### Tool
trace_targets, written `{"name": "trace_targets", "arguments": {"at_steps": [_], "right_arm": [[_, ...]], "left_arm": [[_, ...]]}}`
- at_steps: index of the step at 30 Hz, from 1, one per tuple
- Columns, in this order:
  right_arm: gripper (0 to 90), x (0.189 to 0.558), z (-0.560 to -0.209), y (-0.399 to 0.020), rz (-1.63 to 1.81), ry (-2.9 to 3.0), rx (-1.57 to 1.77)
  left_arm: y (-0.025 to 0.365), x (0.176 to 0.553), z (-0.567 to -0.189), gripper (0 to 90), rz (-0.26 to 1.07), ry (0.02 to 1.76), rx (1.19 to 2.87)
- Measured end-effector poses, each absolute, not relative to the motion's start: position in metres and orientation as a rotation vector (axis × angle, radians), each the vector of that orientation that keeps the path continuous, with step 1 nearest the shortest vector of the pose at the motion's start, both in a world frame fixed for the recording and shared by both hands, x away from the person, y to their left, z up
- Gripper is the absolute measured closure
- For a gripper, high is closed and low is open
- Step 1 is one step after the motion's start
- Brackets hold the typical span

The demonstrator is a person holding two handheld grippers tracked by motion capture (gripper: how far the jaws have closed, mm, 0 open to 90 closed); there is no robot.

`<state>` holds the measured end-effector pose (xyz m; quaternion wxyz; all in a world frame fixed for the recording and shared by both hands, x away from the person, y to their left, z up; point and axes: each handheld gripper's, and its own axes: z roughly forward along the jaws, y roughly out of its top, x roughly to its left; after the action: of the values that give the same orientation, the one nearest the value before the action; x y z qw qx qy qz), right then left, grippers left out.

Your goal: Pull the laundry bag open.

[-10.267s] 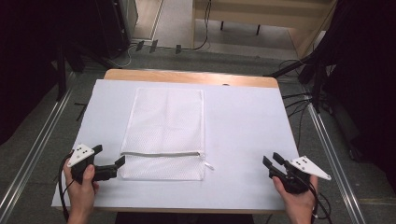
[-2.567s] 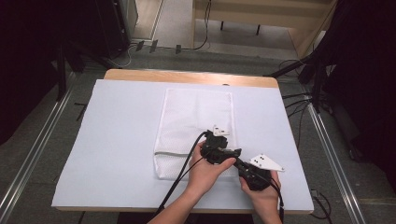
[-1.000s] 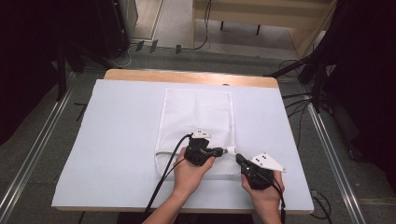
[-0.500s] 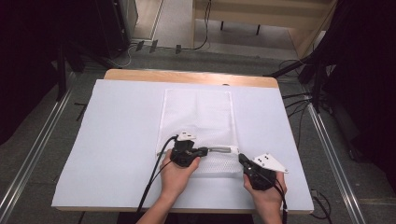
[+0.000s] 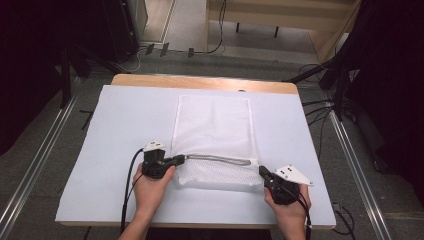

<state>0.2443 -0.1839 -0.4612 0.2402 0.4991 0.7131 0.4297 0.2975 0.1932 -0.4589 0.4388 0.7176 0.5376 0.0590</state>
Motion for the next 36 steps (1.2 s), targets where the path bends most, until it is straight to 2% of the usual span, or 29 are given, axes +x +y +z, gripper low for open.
{"name": "trace_targets", "arguments": {"at_steps": [7, 24, 25, 27, 28, 30, 31, 34, 35, 36], "right_arm": [[90.0, 0.240, -0.459, -0.183, 1.185, 1.956, 1.371], [90.0, 0.231, -0.452, -0.178, 1.224, 1.958, 1.352], [90.0, 0.230, -0.451, -0.177, 1.222, 1.961, 1.333], [90.0, 0.229, -0.450, -0.176, 1.228, 1.960, 1.331], [90.0, 0.229, -0.450, -0.176, 1.236, 1.959, 1.331], [90.0, 0.229, -0.450, -0.176, 1.234, 1.953, 1.337], [90.0, 0.230, -0.450, -0.176, 1.236, 1.953, 1.340], [90.0, 0.230, -0.452, -0.178, 1.255, 1.945, 1.342], [85.6, 0.230, -0.451, -0.179, 1.263, 1.941, 1.351], [74.5, 0.230, -0.451, -0.180, 1.269, 1.930, 1.353]], "left_arm": [[0.222, 0.290, -0.462, 88.4, 0.156, 1.358, 1.757], [0.244, 0.281, -0.463, 86.6, 0.217, 1.359, 1.724], [0.245, 0.280, -0.462, 79.2, 0.238, 1.368, 1.716], [0.247, 0.279, -0.461, 51.2, 0.242, 1.385, 1.711], [0.250, 0.276, -0.459, 43.7, 0.254, 1.364, 1.704], [0.255, 0.270, -0.454, 35.7, 0.298, 1.349, 1.680], [0.258, 0.268, -0.452, 28.9, 0.315, 1.348, 1.676], [0.267, 0.261, -0.447, 19.0, 0.356, 1.332, 1.648], [0.269, 0.260, -0.447, 14.5, 0.367, 1.333, 1.643], [0.272, 0.257, -0.447, 12.1, 0.378, 1.325, 1.643]]}}
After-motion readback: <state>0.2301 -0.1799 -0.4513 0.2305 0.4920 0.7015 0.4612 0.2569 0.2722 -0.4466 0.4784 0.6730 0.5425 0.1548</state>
